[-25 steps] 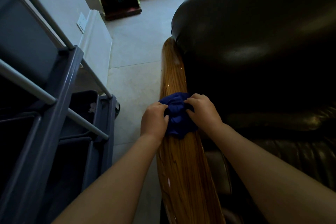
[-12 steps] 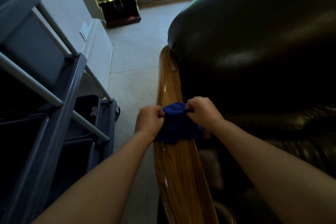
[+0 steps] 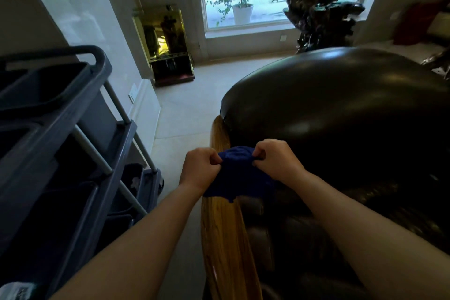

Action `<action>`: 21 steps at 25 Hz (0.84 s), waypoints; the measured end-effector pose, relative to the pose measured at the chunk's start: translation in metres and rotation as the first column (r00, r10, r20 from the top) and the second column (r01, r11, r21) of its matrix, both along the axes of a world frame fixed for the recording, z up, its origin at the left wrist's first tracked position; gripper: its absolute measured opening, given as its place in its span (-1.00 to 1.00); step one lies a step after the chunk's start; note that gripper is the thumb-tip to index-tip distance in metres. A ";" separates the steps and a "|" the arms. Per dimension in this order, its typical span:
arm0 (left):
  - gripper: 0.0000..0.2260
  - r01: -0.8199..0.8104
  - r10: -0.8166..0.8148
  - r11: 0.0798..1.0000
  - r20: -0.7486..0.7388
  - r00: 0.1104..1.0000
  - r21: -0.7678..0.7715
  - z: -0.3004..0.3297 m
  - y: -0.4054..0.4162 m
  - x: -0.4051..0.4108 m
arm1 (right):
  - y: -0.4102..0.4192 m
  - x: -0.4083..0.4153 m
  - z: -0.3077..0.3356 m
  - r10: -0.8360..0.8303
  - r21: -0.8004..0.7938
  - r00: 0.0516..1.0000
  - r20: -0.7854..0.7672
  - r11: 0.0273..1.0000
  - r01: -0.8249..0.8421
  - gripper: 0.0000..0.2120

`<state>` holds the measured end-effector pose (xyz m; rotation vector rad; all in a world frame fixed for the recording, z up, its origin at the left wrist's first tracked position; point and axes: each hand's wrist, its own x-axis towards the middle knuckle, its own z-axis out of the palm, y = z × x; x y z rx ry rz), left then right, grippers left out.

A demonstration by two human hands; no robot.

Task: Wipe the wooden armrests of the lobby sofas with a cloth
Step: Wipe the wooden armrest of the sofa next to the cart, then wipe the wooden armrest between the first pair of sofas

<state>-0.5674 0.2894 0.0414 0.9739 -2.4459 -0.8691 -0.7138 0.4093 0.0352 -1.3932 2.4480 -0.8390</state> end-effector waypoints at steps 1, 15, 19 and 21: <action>-0.89 0.012 -0.012 1.000 -0.008 1.000 -0.013 0.019 0.013 0.004 | 0.014 0.003 0.019 -0.006 -0.011 1.000 -0.013 1.000 0.006 -0.91; -0.87 0.281 -0.274 0.959 -0.131 0.953 0.037 0.168 0.195 0.023 | 0.259 0.046 0.177 -0.267 -0.081 0.958 -0.105 0.962 0.260 -0.92; -0.84 0.354 -0.348 0.933 -0.092 0.933 0.060 0.166 0.247 0.020 | 0.318 0.055 0.179 -0.298 -0.041 0.950 -0.092 0.954 0.296 -0.92; -0.85 0.362 -0.358 0.930 -0.065 0.931 0.067 0.164 0.276 0.013 | 0.353 0.054 0.178 -0.311 -0.051 0.949 -0.049 0.950 0.308 -0.92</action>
